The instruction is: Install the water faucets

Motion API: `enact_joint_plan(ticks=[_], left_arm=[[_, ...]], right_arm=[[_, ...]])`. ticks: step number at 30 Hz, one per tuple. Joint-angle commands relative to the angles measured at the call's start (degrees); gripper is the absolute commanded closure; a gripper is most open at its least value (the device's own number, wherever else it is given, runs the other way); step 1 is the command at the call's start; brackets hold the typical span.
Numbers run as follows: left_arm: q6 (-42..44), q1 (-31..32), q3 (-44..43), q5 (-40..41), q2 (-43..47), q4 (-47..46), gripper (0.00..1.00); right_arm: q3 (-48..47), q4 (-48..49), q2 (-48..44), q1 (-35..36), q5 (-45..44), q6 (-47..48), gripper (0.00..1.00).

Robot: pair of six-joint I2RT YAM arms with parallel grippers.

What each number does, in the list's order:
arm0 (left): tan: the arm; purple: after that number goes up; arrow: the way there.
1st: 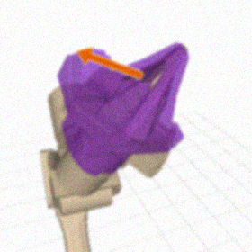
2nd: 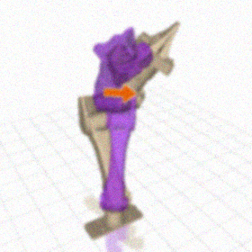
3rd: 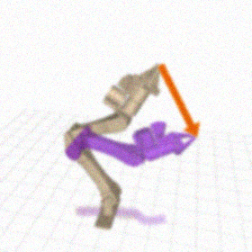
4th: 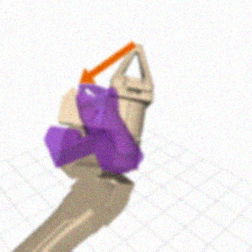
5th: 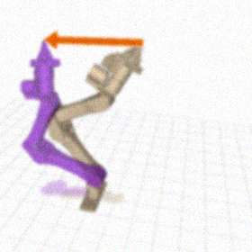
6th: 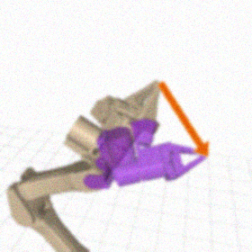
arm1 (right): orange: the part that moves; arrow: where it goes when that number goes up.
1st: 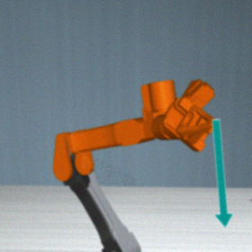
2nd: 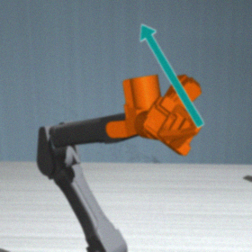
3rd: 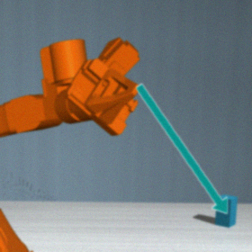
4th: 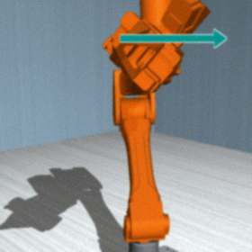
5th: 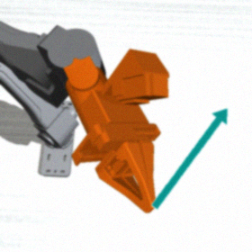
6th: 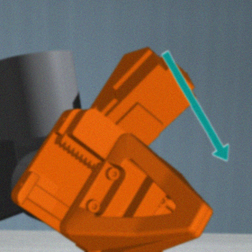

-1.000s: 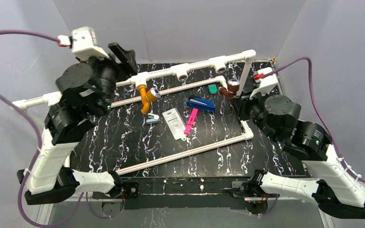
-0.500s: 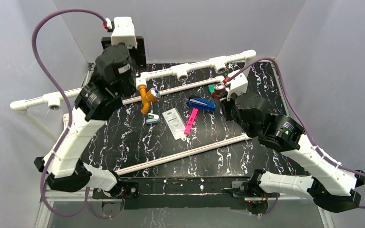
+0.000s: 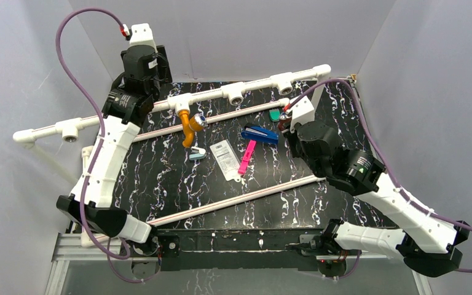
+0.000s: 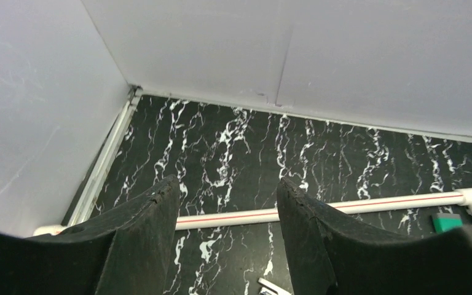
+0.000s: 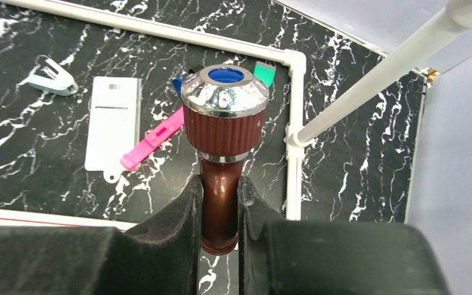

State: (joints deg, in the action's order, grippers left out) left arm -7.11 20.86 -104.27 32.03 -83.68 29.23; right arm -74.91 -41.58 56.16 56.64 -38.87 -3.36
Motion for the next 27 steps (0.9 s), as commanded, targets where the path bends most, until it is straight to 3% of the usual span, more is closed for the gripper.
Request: enact_joint_plan(ticks=[1,16,27], left_arm=[[-3.03,-3.58,2.98,-5.93,1.25,-2.76,0.42],[-2.66,-6.57,17.58,-9.49,5.27,-7.55,0.42],[-0.92,-6.58,24.99,-9.15,7.40,-8.47,0.42]], right_arm=[[1.23,5.18,0.20,-4.77,3.42,2.50,0.99],[7.78,13.39,-0.54,-27.54,28.21,-0.17,0.99],[20.63,27.21,-12.55,-30.24,34.46,-8.52,0.99]])
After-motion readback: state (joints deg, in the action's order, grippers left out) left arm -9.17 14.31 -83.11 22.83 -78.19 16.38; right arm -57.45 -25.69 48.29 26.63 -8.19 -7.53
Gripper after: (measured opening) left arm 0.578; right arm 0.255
